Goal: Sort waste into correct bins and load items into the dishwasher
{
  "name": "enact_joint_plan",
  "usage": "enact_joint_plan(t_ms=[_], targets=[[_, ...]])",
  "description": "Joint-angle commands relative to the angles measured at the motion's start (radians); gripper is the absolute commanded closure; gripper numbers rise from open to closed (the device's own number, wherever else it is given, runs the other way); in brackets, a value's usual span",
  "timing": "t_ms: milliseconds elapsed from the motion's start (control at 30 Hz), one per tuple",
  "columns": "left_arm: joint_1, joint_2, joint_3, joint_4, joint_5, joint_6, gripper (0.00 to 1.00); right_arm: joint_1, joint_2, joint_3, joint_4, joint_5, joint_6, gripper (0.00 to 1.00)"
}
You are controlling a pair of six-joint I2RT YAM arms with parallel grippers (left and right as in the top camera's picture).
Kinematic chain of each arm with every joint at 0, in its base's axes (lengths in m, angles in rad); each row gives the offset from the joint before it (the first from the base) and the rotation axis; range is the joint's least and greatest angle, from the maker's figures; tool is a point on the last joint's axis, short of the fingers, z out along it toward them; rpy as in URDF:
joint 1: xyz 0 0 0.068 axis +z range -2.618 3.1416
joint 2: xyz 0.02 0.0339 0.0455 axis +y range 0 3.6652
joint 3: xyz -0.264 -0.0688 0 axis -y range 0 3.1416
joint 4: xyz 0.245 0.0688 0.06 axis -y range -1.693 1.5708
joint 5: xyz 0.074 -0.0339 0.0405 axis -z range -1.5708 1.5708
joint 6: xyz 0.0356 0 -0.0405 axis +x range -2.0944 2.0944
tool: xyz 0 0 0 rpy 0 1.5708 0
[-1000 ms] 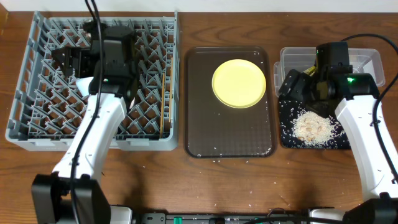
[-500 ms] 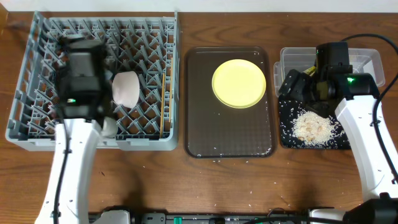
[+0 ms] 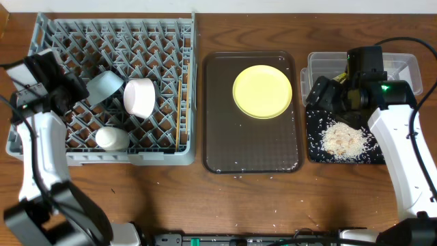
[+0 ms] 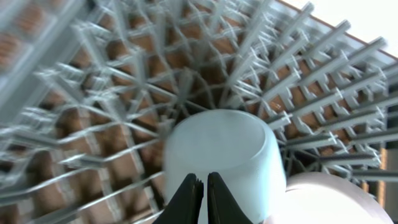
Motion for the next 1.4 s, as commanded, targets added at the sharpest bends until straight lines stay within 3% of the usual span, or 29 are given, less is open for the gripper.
enact_joint_plan(t_ms=[0,200,367,567,733,1133,1367], targets=[[0.020,0.081,-0.003,0.037,0.192,-0.012,0.92,-0.008,-0.016,0.001,-0.001,-0.001,0.006,0.01],[0.021,0.131,-0.003,0.080,0.209,-0.012,0.92,-0.008,-0.016,0.001,-0.001,-0.001,0.006,0.01],[0.021,0.132,-0.003,0.013,0.192,0.005,0.92,-0.008,-0.016,0.001,-0.001,-0.001,0.006,0.01],[0.021,0.132,-0.003,-0.073,0.045,0.007,0.92,-0.008,-0.016,0.001,-0.001,-0.001,0.006,0.01],[0.021,0.129,-0.003,-0.098,0.031,0.006,0.92,-0.008,-0.016,0.001,-0.001,-0.001,0.006,0.01],[0.023,0.063,-0.002,0.063,0.066,0.008,0.89,-0.008,-0.016,0.001,-0.001,-0.001,0.006,0.01],[0.023,0.156,-0.002,0.109,0.047,0.041,0.90,-0.008,-0.016,0.001,-0.001,-0.001,0.006,0.01]])
